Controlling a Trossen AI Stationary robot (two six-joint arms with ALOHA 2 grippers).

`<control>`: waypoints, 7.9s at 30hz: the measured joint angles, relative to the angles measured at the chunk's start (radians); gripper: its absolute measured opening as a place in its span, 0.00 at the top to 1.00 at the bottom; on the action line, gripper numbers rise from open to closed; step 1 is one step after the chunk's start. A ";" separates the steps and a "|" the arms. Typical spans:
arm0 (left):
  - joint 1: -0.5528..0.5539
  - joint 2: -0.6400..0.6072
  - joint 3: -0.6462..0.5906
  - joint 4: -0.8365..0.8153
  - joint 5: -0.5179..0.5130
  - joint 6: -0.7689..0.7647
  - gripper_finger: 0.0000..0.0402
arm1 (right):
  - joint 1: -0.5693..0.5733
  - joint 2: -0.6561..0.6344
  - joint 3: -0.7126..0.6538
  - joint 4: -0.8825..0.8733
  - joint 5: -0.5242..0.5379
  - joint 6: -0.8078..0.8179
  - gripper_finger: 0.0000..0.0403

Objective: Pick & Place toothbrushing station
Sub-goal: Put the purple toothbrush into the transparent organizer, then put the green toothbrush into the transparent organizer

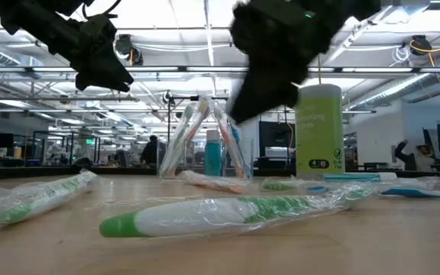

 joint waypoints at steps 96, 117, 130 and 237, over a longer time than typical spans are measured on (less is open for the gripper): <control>-0.001 0.000 -0.011 0.065 -0.070 -0.121 0.59 | 0.467 -0.467 -0.269 -0.465 0.176 1.275 1.00; 0.000 0.000 -0.011 0.080 -0.079 -0.103 0.59 | -0.095 -0.289 -0.269 0.628 0.674 -0.349 1.00; 0.000 0.000 -0.011 0.082 -0.080 -0.071 0.59 | -0.262 -0.065 -0.268 0.673 0.472 -0.347 1.00; -0.267 0.505 -0.010 0.609 0.088 -0.431 0.91 | -0.180 -0.234 -0.319 0.552 0.435 -0.443 0.65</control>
